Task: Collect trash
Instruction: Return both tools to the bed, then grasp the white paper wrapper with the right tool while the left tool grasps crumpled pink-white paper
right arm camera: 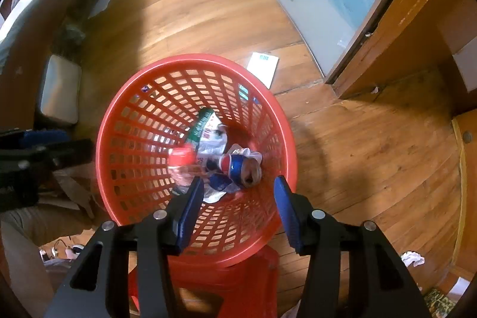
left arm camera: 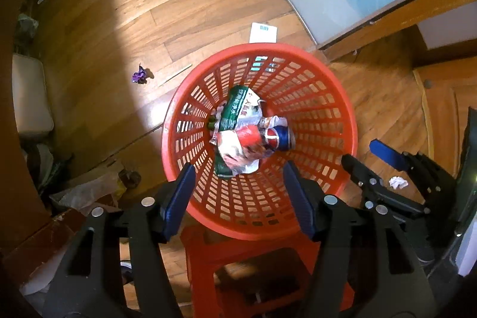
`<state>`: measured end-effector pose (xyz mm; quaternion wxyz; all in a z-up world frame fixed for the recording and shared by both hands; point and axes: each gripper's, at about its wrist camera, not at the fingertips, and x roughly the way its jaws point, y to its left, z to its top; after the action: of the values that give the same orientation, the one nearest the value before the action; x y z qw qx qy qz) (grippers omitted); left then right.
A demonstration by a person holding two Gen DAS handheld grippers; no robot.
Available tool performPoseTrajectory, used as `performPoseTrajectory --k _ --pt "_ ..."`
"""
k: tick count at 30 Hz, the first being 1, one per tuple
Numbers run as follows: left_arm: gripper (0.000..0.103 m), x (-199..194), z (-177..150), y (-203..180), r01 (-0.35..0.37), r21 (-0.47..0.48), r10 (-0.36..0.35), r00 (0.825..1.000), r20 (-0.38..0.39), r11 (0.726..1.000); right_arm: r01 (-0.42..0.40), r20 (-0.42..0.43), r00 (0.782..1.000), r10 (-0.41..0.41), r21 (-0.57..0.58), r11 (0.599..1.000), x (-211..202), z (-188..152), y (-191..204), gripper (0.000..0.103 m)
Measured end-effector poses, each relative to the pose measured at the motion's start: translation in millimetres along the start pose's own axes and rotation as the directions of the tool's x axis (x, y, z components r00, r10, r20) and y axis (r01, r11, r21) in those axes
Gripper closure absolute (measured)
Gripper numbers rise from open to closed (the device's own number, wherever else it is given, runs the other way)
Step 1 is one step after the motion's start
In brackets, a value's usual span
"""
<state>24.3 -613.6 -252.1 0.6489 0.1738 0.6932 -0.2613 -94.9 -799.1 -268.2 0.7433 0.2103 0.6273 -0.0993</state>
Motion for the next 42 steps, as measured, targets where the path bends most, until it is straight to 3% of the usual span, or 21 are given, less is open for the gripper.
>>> performPoseTrajectory --k 5,8,9,11,12,14,16,17,19,20,23,25,28,31,33,36,40,42 --pt "0.041 -13.8 3.2 3.8 0.024 -0.024 -0.023 0.999 0.037 0.999 -0.005 0.029 1.000 0.005 0.004 1.000 -14.2 6.6 2.0 0.053" --pt "0.041 -43.1 5.4 16.5 0.040 -0.057 -0.034 0.993 0.117 0.998 -0.026 0.091 0.996 0.026 -0.001 1.000 -39.6 18.9 8.9 0.053" --pt "0.041 -57.5 5.3 23.3 0.056 -0.075 -0.044 0.987 0.155 0.996 -0.039 0.121 0.992 0.040 -0.010 0.999 -52.2 25.1 14.0 0.053" --pt "0.041 -104.6 -2.5 49.1 0.090 -0.120 -0.053 0.958 0.283 0.989 -0.062 0.181 0.981 0.069 -0.042 0.997 -77.8 37.9 27.3 0.053" --pt "0.041 -126.2 -8.5 61.4 0.093 -0.138 -0.041 0.939 0.342 0.986 -0.071 0.216 0.973 0.085 -0.071 0.995 -92.5 44.9 38.5 0.053" --pt "0.037 -173.8 -26.9 94.1 0.098 -0.186 0.000 0.885 0.465 0.978 -0.088 0.267 0.956 0.121 -0.132 0.987 -115.5 56.5 64.4 0.052" --pt "0.033 -228.4 -57.6 137.5 0.103 -0.222 0.052 0.802 0.595 0.970 -0.102 0.299 0.941 0.159 -0.196 0.975 -132.7 67.8 96.8 0.051" --pt "0.032 -250.3 -72.9 157.3 0.093 -0.237 0.082 0.766 0.637 0.967 -0.107 0.312 0.934 0.175 -0.221 0.969 -139.4 72.3 112.7 0.051" --pt "0.027 -280.5 -100.2 191.6 0.077 -0.290 0.151 0.712 0.686 0.954 -0.134 0.331 0.917 0.225 -0.277 0.952 -153.9 80.6 156.1 0.051" --pt "0.026 -299.7 -124.9 221.5 0.085 -0.334 0.195 0.667 0.719 0.939 -0.148 0.342 0.905 0.255 -0.309 0.939 -161.9 83.3 182.0 0.051" --pt "0.026 -322.2 -178.1 283.9 0.086 -0.433 0.304 0.592 0.746 0.897 -0.183 0.355 0.873 0.335 -0.399 0.899 -179.3 85.1 251.5 0.051" --pt "0.026 -321.5 -208.5 319.0 0.067 -0.494 0.375 0.567 0.734 0.867 -0.211 0.350 0.850 0.395 -0.461 0.862 -189.1 83.9 306.4 0.051" --pt "0.026 -302.9 -246.4 363.9 0.052 -0.569 0.446 0.562 0.696 0.821 -0.248 0.325 0.824 0.465 -0.531 0.810 -194.5 81.3 385.8 0.051" --pt "0.026 -283.5 -267.5 400.1 0.129 -0.599 0.424 0.591 0.687 0.790 -0.266 0.299 0.804 0.514 -0.593 0.760 -193.3 74.4 464.3 0.051" --pt "0.026 -279.6 -273.5 416.3 0.156 -0.600 0.407 0.600 0.689 0.785 -0.279 0.279 0.791 0.544 -0.627 0.727 -189.6 71.8 520.8 0.051" --pt "0.026 -283.5 -279.2 447.5 0.164 -0.610 0.416 0.594 0.688 0.775 -0.281 0.267 0.783 0.563 -0.656 0.701 -181.1 69.8 594.5 0.050" --pt "0.026 -289.0 -294.6 483.2 0.261 -0.622 0.398 0.576 0.714 0.738 -0.272 0.255 0.783 0.567 -0.679 0.682 -163.8 69.4 683.0 0.050" --pt "0.026 -290.1 -304.4 502.7 0.345 -0.622 0.367 0.573 0.733 0.703 -0.263 0.251 0.785 0.567 -0.693 0.671 -153.6 71.0 731.7 0.042"
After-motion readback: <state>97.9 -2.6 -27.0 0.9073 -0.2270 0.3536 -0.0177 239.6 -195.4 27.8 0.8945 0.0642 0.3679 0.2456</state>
